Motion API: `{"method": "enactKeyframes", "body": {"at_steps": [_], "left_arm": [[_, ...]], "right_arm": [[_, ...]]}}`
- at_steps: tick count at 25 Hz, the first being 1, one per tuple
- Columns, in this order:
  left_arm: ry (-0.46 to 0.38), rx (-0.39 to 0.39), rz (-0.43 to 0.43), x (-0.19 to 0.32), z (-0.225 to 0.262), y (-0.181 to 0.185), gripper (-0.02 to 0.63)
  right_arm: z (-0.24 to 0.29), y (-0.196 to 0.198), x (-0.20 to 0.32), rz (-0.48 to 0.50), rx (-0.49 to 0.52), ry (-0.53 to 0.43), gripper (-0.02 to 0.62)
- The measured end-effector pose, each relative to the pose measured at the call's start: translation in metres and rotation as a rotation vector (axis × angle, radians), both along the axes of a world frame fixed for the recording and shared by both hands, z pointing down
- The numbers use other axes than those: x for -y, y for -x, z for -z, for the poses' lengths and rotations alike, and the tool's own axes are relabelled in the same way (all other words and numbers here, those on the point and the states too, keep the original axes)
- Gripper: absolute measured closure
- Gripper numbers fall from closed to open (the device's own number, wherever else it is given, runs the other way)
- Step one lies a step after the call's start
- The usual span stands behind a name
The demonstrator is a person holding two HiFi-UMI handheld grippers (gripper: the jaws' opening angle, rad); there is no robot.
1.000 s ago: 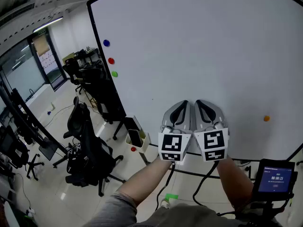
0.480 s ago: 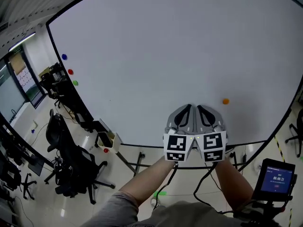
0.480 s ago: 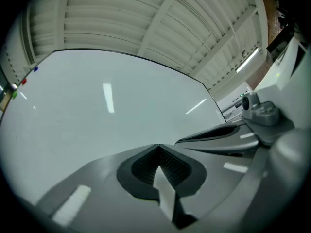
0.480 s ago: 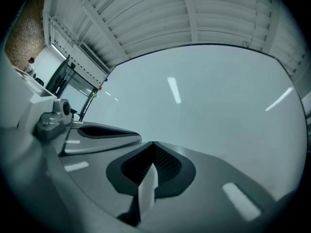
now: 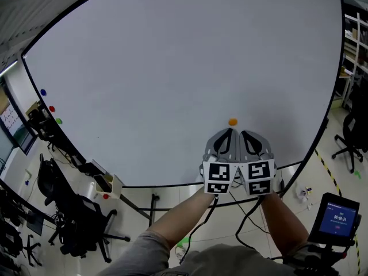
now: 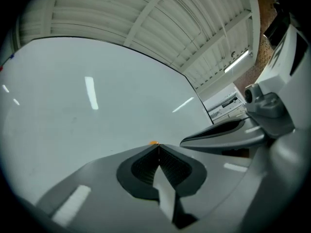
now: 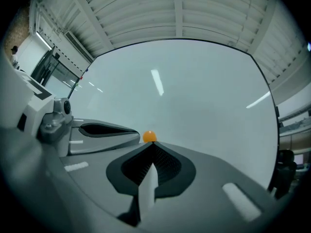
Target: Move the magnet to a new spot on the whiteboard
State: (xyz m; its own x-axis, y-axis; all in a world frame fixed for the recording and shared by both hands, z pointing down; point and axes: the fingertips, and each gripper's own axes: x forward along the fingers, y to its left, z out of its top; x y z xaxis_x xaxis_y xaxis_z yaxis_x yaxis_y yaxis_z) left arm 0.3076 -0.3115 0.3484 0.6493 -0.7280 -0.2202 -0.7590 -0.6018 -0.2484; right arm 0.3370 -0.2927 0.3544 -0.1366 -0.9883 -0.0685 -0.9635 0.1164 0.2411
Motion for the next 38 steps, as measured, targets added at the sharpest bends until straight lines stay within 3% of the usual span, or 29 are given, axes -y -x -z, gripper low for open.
{"method": "enactKeyframes", "body": {"at_steps": [1, 5, 12, 15, 16, 19, 31, 38], "left_arm": [[-0.006, 0.007, 0.010, 0.004, 0.001, -0.012, 0.597], [-0.034, 0.027, 0.068, 0.014, 0.000, -0.025, 0.451], [-0.105, 0.061, 0.197, 0.019, -0.001, -0.018, 0.395], [-0.125, 0.046, 0.259, 0.021, 0.000, -0.009, 0.415], [-0.132, 0.042, 0.276, 0.021, 0.001, -0.006, 0.471], [-0.138, 0.048, 0.278, 0.019, 0.002, -0.005, 0.485], [-0.103, 0.018, 0.218, 0.010, 0.006, 0.007, 0.488], [-0.091, -0.016, 0.244, 0.019, 0.011, 0.053, 0.488]], "right_arm": [[0.000, -0.014, 0.003, -0.007, 0.001, 0.005, 0.591], [-0.005, -0.036, 0.009, -0.024, 0.003, 0.019, 0.591], [-0.012, -0.046, 0.011, -0.043, 0.005, 0.031, 0.591], [-0.012, -0.046, 0.011, -0.041, 0.001, 0.032, 0.591], [-0.012, -0.045, 0.011, -0.040, -0.001, 0.031, 0.591], [-0.012, -0.044, 0.012, -0.033, -0.002, 0.027, 0.591], [0.002, -0.018, 0.009, 0.025, -0.017, 0.007, 0.591], [0.012, 0.028, 0.021, 0.092, -0.041, -0.009, 0.591]]}}
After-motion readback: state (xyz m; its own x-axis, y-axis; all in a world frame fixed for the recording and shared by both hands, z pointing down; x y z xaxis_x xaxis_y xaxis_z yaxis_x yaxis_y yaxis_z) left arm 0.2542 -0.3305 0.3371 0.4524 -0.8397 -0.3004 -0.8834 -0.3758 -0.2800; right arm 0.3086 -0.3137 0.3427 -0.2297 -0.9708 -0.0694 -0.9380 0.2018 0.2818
